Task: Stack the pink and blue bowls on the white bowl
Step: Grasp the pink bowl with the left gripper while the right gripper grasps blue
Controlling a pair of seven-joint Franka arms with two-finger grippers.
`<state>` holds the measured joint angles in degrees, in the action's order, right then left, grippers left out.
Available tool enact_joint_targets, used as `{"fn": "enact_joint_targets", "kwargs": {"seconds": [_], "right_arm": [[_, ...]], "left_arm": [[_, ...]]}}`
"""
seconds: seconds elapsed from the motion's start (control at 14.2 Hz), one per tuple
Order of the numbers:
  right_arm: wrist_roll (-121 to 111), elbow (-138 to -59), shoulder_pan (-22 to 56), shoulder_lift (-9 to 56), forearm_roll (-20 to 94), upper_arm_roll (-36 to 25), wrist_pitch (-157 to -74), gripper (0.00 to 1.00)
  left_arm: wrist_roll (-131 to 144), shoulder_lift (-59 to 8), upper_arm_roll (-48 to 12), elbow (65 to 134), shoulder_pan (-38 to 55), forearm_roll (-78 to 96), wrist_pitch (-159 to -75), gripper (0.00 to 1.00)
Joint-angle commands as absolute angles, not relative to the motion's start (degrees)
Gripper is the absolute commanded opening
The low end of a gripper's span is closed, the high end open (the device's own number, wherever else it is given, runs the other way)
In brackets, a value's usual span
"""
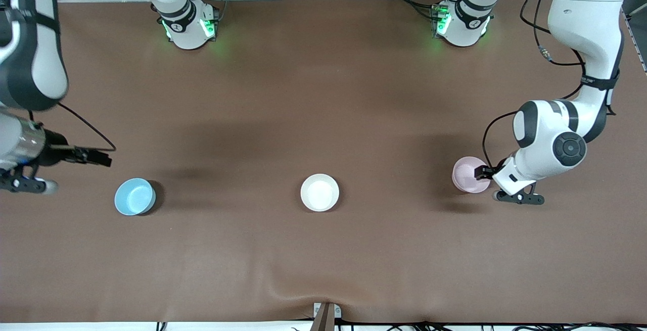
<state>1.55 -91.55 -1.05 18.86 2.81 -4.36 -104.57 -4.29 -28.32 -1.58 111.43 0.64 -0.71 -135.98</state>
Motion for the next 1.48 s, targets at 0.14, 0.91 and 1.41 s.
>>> {"fn": "enact_joint_targets", "kwargs": {"seconds": [0.14,0.91,1.41], "right_arm": [[0.4,-90.6,-2.0,26.7,3.5,-4.0,-112.6,1.0],[-10.5,-90.4,-6.4,38.3,3.7,-3.9,-125.6,1.0],[-11.6,-90.6,-7.6,41.4,3.8,-3.8,-127.0,1.0]], "left_arm": [[-4.9,-27.2,-1.6,112.9,0.8,-0.1,-137.2,0.54],[-2.8,-26.4,-2.5,110.3,0.9,0.1,-136.1,0.0],[15.4,-27.9,-10.6,95.2,3.7,0.9,-123.6,0.0]]}}
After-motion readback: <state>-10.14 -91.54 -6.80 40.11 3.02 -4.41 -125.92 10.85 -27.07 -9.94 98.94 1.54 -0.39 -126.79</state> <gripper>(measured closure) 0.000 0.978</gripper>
